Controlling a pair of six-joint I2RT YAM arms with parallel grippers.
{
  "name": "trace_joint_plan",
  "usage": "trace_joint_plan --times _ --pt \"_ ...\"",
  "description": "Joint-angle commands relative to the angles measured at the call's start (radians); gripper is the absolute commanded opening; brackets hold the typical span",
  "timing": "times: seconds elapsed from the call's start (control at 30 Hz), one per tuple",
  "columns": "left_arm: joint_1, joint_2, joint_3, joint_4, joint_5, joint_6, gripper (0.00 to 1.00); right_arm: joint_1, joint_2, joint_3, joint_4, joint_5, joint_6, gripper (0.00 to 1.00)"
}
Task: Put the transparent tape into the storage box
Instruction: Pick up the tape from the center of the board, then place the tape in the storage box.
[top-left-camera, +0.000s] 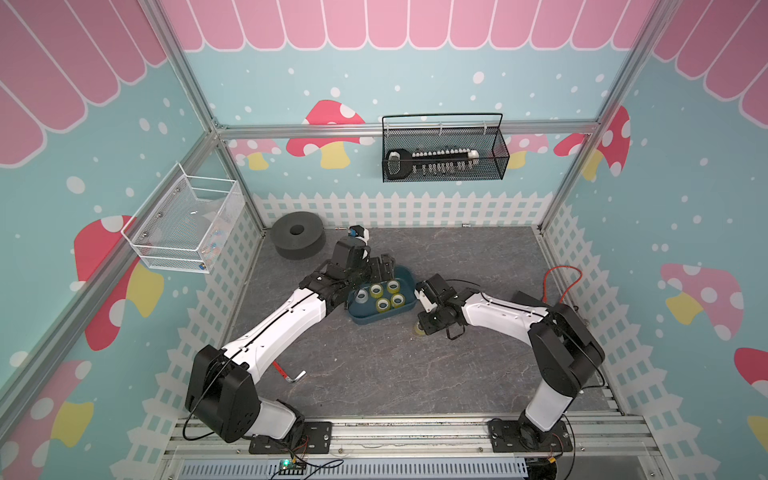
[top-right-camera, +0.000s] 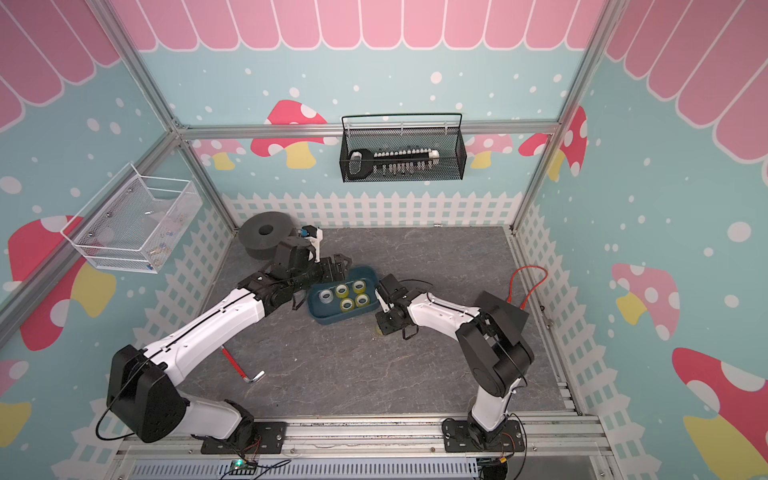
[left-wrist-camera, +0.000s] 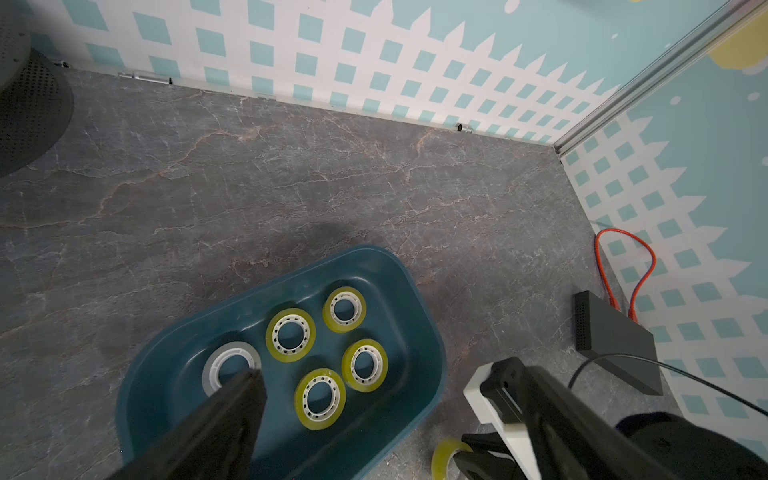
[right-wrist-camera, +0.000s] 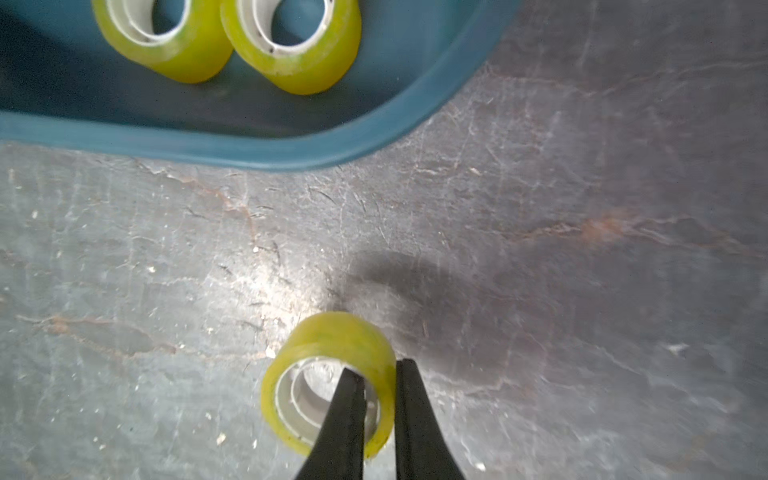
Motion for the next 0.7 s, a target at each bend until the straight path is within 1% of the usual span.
trace_joint_plan --times 0.0,0.07,0.17,0.27,0.33,0.4,0.5,0.67 --pt "0.012 -0.037 0.005 0.026 -0.011 0.006 0.99 0.008 -0.053 0.135 -0.107 0.037 -0.048 0.00" --pt "0.024 -0.041 0.016 0.026 -0.017 0.007 0.99 0.008 -0.023 0.239 -0.152 0.026 -0.078 0.00" --pt "0.047 -0.048 0.027 0.026 -0.022 0.008 0.99 0.009 0.064 0.404 -0.194 0.009 -0.132 0.00" --pt "0.071 -0.059 0.022 0.031 -0.024 0.008 0.99 0.009 0.173 0.578 -0.220 -0.018 -0.185 0.00" --pt "0.075 -0.069 0.014 0.033 -0.027 0.010 0.99 0.013 0.288 0.699 -0.241 -0.039 -0.209 0.00" --pt "0.108 -0.084 0.003 0.034 -0.035 0.008 0.99 0.020 0.365 0.793 -0.256 -0.053 -0.231 0.00" --pt "0.134 -0.107 -0.020 0.037 -0.039 0.002 0.99 0.034 0.464 0.904 -0.280 -0.071 -0.254 0.00" --pt "0.159 -0.145 -0.044 0.035 -0.051 -0.001 0.99 0.066 0.561 0.991 -0.283 -0.093 -0.284 0.00"
